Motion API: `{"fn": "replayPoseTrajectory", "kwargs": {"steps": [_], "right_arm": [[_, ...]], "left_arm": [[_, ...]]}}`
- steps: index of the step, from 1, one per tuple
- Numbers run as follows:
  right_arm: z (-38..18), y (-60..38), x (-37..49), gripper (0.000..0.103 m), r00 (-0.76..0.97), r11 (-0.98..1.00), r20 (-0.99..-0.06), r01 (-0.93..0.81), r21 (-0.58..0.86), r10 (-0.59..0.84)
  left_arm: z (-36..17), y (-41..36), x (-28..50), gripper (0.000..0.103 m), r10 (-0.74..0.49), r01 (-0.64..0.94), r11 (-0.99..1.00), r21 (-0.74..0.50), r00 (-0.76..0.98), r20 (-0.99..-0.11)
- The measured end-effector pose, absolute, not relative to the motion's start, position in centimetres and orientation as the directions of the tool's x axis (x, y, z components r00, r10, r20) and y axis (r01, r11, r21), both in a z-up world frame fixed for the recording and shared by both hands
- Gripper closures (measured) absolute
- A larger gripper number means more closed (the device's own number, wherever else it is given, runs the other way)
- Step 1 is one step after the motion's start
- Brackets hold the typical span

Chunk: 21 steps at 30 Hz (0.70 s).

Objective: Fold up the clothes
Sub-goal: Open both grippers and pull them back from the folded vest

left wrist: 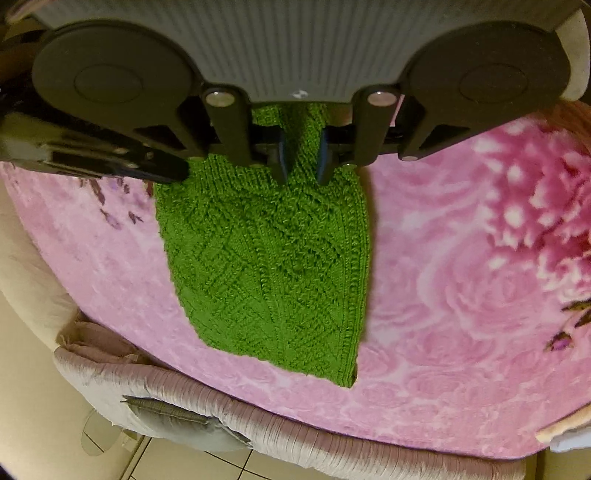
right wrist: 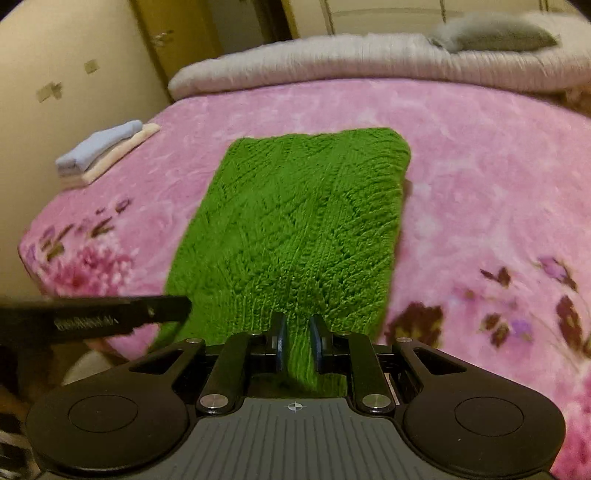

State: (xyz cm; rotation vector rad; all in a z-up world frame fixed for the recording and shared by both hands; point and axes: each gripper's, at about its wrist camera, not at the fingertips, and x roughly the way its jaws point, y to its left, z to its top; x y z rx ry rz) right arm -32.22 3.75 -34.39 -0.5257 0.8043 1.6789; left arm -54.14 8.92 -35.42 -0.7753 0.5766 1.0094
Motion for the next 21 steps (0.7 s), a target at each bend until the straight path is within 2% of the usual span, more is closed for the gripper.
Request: {"fn": "replayPoseTrajectory", "kwargs": {"steps": [4,6,8,10,13,17,21], "right_arm": [[-33.8,3.7,-31.6,0.086,-0.264,-0.092,-0.709,-0.958,0.272,0.654],[-33.2,3.2,-31.4,0.086,-0.245,-0.072,-0.716,-0.962,0.263,0.653],[-32.7,2.4,-31.4,0.079,-0.202,-0.036,-0.733,-0.971,0.236,0.649],[-32.6,1.6,-31.1,0.060,-0.155,0.017,-0.752,-0.976,0.216,0.641],[-32.3,0.6,-30.2,0.052,-0.131,0.081,-0.771,-0.970,0.231,0.623],[-32.3,-0.5,-30.1,0.051,-0.104,0.118,-0.806,-0.971,0.210,0.582],[-31.8,-1.9,-30.5,0.049,-0.111,0.122,-0.804,-0.967,0.222,0.584]], "left_arm": [[-34.4,8.7,-54.2,0.089,0.508,-0.911,0.295,-0.287,0.404,-0.761],[-33.6,8.3,-54.2,0.085,0.509,-0.920,0.290,-0.264,0.382,-0.771],[-32.8,7.7,-54.2,0.079,0.509,-0.926,0.291,-0.240,0.362,-0.781],[-32.2,7.0,-54.3,0.077,0.512,-0.930,0.292,-0.225,0.350,-0.784],[-31.4,6.1,-53.9,0.071,0.517,-0.936,0.298,-0.186,0.322,-0.793],[-30.9,4.8,-52.8,0.069,0.520,-0.940,0.317,-0.125,0.282,-0.806],[-30.6,3.6,-52.4,0.066,0.516,-0.937,0.334,-0.104,0.274,-0.812]]}}
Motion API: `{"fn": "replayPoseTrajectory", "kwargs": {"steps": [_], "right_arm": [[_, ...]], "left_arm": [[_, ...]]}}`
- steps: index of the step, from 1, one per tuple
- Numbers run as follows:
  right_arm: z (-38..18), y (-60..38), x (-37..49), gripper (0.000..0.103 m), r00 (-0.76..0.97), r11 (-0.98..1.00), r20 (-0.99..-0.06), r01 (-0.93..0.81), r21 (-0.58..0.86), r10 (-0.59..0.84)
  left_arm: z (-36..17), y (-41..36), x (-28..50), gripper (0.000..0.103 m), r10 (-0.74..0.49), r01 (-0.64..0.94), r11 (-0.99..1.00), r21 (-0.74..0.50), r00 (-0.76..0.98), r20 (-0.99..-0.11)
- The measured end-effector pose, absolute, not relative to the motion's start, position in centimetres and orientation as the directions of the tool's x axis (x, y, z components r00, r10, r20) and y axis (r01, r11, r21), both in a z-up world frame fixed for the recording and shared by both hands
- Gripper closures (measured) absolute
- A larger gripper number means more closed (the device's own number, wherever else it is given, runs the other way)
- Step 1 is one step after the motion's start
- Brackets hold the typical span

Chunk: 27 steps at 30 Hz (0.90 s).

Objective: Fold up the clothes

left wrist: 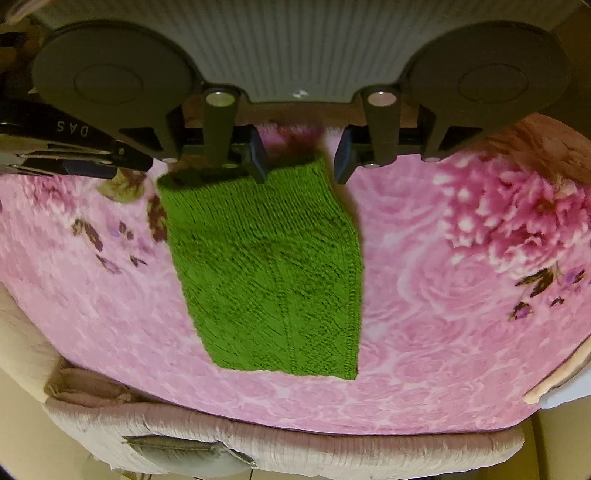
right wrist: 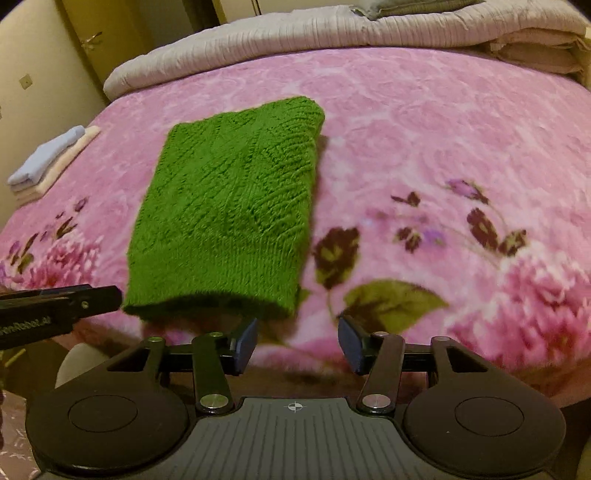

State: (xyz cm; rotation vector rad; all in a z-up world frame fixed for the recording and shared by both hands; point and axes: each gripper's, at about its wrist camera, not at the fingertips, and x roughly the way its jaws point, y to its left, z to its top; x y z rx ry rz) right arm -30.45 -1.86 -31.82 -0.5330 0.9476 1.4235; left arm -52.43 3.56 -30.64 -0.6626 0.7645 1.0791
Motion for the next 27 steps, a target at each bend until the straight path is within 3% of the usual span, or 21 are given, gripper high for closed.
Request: {"fn": "replayPoseTrajectory", "kwargs": {"steps": [14,27], "right_arm": [[-30.7,-3.9,-31.8,0.045,-0.105,0.112,-0.796,-0.971,0.212,0.596],[-30.1,-2.5,-32.3,0.044,-0.075,0.087,-0.782,-0.983,0.163,0.618]], "left_arm": [[-30.5,1.3,-52.6,0.062,0.505,-0.929,0.357,-0.099,0.281,-0.816],[-31.1,3.1,-54.5,0.062,0.484,-0.925,0.326,-0.196,0.341,-0.806]]}}
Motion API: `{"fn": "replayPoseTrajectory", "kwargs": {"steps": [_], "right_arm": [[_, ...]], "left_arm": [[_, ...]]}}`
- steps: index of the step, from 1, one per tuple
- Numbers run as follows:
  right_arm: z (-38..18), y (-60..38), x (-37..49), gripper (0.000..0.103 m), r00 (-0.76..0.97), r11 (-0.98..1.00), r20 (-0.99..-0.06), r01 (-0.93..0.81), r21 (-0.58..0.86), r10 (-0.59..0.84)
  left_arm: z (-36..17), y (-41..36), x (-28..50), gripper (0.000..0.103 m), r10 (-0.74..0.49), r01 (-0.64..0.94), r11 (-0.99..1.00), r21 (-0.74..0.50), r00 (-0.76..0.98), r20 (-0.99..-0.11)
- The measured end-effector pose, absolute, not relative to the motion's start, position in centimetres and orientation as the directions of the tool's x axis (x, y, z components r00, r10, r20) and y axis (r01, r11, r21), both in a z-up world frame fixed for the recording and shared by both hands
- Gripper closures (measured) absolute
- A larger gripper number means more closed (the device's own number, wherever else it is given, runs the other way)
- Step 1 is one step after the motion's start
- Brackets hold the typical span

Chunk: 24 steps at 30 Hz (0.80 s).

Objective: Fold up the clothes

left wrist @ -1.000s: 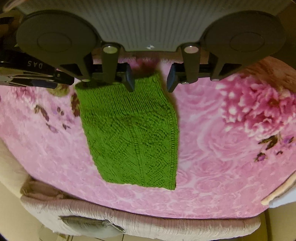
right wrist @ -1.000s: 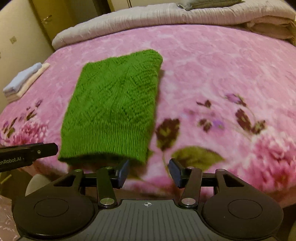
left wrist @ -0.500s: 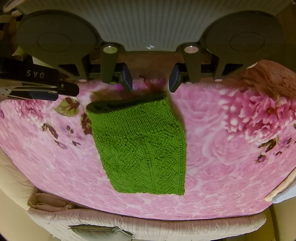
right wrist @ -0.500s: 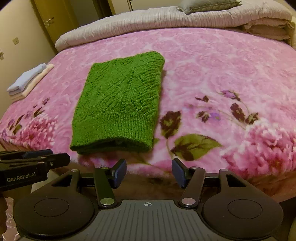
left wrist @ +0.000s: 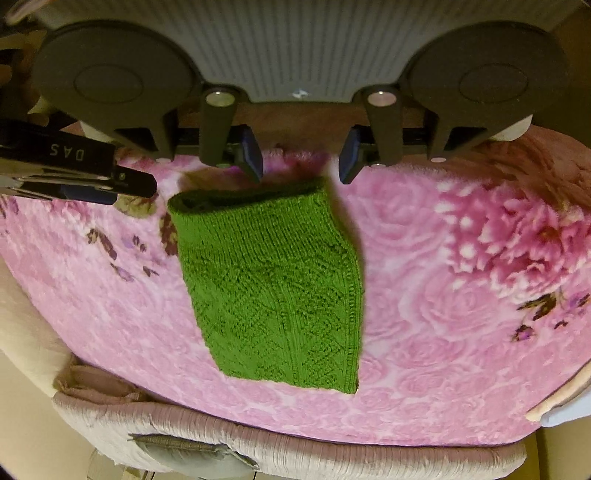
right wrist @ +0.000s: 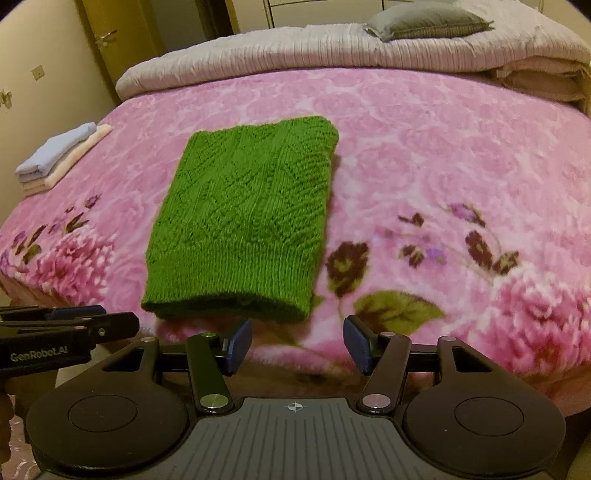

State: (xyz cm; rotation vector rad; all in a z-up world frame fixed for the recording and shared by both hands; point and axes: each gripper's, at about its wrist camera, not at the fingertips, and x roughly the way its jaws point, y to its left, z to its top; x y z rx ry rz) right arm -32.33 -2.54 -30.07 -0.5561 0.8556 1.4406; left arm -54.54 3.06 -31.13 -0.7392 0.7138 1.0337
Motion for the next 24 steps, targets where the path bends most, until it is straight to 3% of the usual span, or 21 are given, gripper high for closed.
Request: {"fn": "replayPoseTrajectory", "kwargs": {"steps": [7,15,19,24], "right_arm": [[-30.9,-1.4,-30.1,0.044,-0.101,0.095,-0.755,-0.973,0.212,0.647],[-32.8,-1.1,-23.5,0.044,-0.246,0.197,-0.663,-0.832,0.518,0.707],[-33.4,-0.6,-22.2,0.044,-0.277,0.220,-0.650,-0.788,0.575,0.708],[-33.5,0.3,-23.2,0.044,-0.263,0.194,-0.670,-0.829,0.525,0.694]], "left_arm": [[-31.8,5.7,-57.1,0.062,0.444,-0.881,0.269,-0.389,0.472,-0.762],[-34.1,9.4,-60.7,0.061,0.401,-0.811,0.085,-0.578,0.559,-0.725],[-35.1,10.6,-61.1,0.059,0.391,-0.798,0.037,-0.601,0.565,-0.726],[-34.6,11.8,-60.4,0.059,0.414,-0.809,0.092,-0.581,0.561,-0.716]]}}
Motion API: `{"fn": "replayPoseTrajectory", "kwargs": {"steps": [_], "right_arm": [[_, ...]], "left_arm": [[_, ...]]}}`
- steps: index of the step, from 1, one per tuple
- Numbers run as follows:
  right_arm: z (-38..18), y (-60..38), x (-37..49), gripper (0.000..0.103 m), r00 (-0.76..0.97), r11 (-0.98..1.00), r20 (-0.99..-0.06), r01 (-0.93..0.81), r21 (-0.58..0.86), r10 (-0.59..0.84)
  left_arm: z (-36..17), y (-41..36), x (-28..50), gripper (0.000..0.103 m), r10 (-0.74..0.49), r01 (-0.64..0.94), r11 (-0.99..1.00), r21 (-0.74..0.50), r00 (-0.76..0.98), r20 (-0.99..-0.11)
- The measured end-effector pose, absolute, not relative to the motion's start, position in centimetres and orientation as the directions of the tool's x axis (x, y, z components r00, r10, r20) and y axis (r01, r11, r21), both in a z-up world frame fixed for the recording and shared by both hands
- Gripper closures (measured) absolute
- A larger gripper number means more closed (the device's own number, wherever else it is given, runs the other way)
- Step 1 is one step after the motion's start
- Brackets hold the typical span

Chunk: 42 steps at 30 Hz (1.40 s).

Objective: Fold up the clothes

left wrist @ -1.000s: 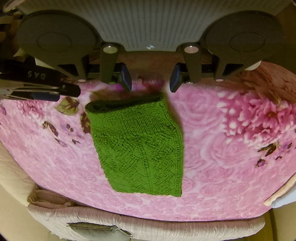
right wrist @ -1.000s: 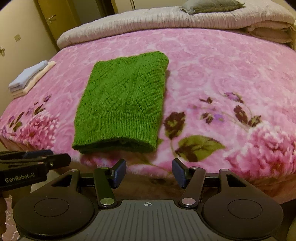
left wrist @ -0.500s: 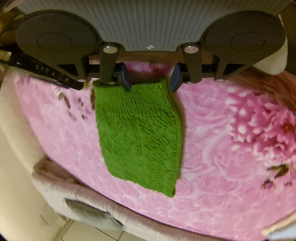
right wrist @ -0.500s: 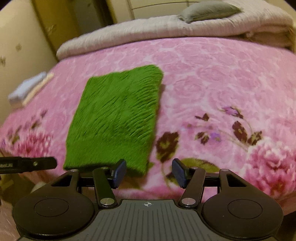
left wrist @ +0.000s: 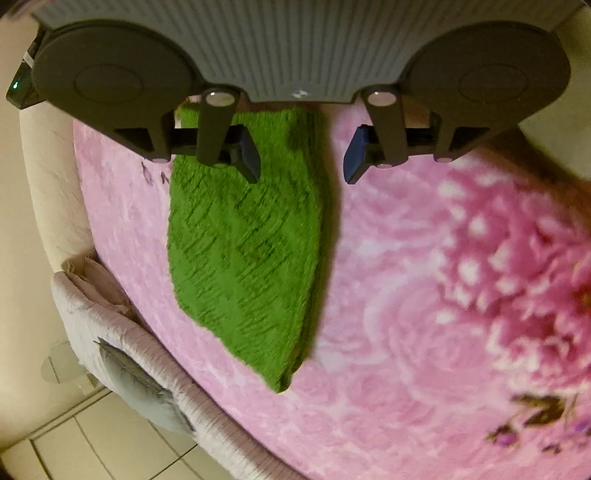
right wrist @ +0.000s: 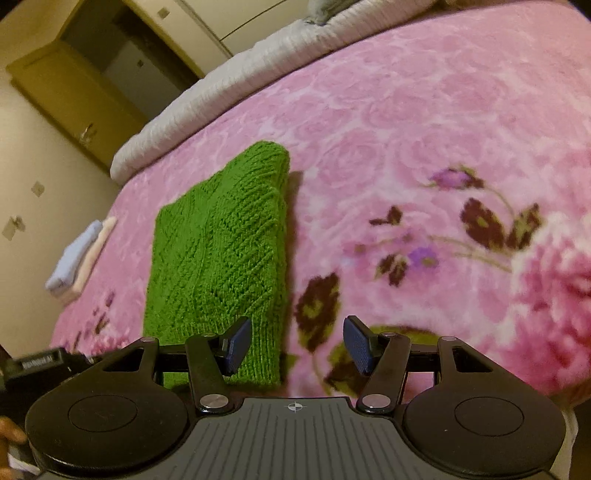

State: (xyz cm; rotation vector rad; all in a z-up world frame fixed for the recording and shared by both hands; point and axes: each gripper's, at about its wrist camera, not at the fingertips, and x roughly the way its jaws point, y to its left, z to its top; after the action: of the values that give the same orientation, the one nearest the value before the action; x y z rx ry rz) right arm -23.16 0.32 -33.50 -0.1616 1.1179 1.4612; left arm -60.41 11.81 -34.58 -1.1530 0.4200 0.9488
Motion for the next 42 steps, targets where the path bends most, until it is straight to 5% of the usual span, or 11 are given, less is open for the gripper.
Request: {"fn": "replayPoseTrajectory", "kwargs": {"steps": [11,18,22,24,29,37,42], "right_arm": [[-31.5,9.4,-22.8,0.046,-0.235,0.046,-0.623,-0.915,0.400,0.746],[-31.9,17.9,-22.2,0.076,-0.291,-0.039,-0.609,-0.919,0.392,0.738],[-33.6,21.2,-22.5,0.077,-0.306,-0.072,-0.624,-0.926,0.371,0.719],[-34.8,22.4,-23.0,0.078,-0.296,-0.082,-0.651,-0.938,0.337,0.699],[-36.0,24.3,-24.1,0.077,-0.278,-0.129,-0.685,-0.957,0.261,0.674],[-32.0,18.6,-23.0,0.077,-0.328,-0.131,-0.609,-0.929,0.346,0.722],[-33.4,15.7,-27.0,0.077,-0.304,-0.197,-0.662,-0.952,0.234,0.685]], "left_arm": [[-31.6,18.3,-57.1,0.059,0.508,-0.818,0.270,-0.508,0.569,-0.647],[-32.9,25.1,-54.1,0.067,0.538,-0.817,0.363,-0.449,0.577,-0.615],[-35.0,27.7,-53.3,0.075,0.558,-0.871,0.355,-0.341,0.490,-0.670],[-36.2,28.3,-53.2,0.065,0.564,-0.891,0.352,-0.287,0.447,-0.694],[-37.5,29.0,-55.2,0.065,0.534,-0.859,0.279,-0.429,0.510,-0.674],[-32.8,23.9,-55.3,0.075,0.546,-0.808,0.384,-0.446,0.589,-0.596],[-36.1,20.7,-51.0,0.075,0.469,-0.802,0.493,-0.338,0.572,-0.673]]}}
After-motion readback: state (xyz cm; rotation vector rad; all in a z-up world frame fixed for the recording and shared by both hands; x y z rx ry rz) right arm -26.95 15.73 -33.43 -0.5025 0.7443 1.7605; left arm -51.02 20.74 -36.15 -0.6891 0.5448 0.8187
